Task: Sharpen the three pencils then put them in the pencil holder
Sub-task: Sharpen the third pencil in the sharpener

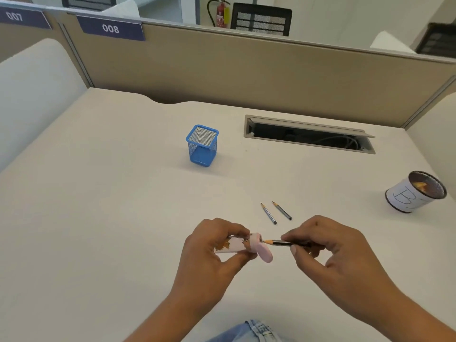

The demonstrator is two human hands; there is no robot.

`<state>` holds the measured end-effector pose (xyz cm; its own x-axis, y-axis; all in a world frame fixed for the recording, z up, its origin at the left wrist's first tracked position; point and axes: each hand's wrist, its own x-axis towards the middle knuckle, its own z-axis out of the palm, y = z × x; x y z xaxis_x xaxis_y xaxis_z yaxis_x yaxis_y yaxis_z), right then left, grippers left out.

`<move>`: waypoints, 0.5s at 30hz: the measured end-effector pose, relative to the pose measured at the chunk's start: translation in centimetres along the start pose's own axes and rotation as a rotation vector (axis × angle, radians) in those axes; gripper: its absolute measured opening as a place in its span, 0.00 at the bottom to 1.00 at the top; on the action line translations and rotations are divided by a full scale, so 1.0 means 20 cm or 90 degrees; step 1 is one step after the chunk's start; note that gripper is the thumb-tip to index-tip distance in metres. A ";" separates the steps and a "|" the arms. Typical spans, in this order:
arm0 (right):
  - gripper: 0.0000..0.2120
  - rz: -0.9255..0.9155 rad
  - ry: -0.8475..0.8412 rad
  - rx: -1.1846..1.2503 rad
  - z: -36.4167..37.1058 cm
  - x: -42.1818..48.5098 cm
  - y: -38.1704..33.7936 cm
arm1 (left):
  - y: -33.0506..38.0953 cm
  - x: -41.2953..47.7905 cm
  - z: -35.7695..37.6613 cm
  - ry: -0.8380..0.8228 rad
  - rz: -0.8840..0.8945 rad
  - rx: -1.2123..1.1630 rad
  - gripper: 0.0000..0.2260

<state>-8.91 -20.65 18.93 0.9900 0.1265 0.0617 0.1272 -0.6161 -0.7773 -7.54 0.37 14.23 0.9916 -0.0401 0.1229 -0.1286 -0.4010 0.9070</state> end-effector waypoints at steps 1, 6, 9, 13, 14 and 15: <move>0.15 -0.007 0.000 -0.015 -0.01 0.00 0.00 | 0.00 0.00 0.00 0.000 0.009 0.003 0.14; 0.13 -0.047 -0.004 -0.062 -0.02 -0.01 0.00 | 0.02 0.00 0.01 0.003 0.021 -0.003 0.14; 0.11 -0.096 -0.030 -0.113 -0.01 0.00 0.00 | 0.03 -0.01 0.02 -0.024 0.055 0.018 0.13; 0.08 -0.165 -0.034 -0.140 -0.02 0.01 -0.01 | 0.04 0.01 0.00 -0.068 0.061 -0.021 0.11; 0.09 -0.184 -0.032 -0.165 -0.03 0.02 -0.01 | 0.04 0.01 0.00 -0.090 0.063 -0.037 0.11; 0.11 -0.208 -0.033 -0.209 -0.04 0.03 -0.01 | 0.05 0.01 -0.01 -0.112 0.069 -0.048 0.10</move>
<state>-8.24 -21.02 19.59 0.8919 0.3881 0.2322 0.4521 -0.7502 -0.4825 -7.44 0.17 15.20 0.9581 -0.2411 0.1547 -0.2283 -0.3165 0.9207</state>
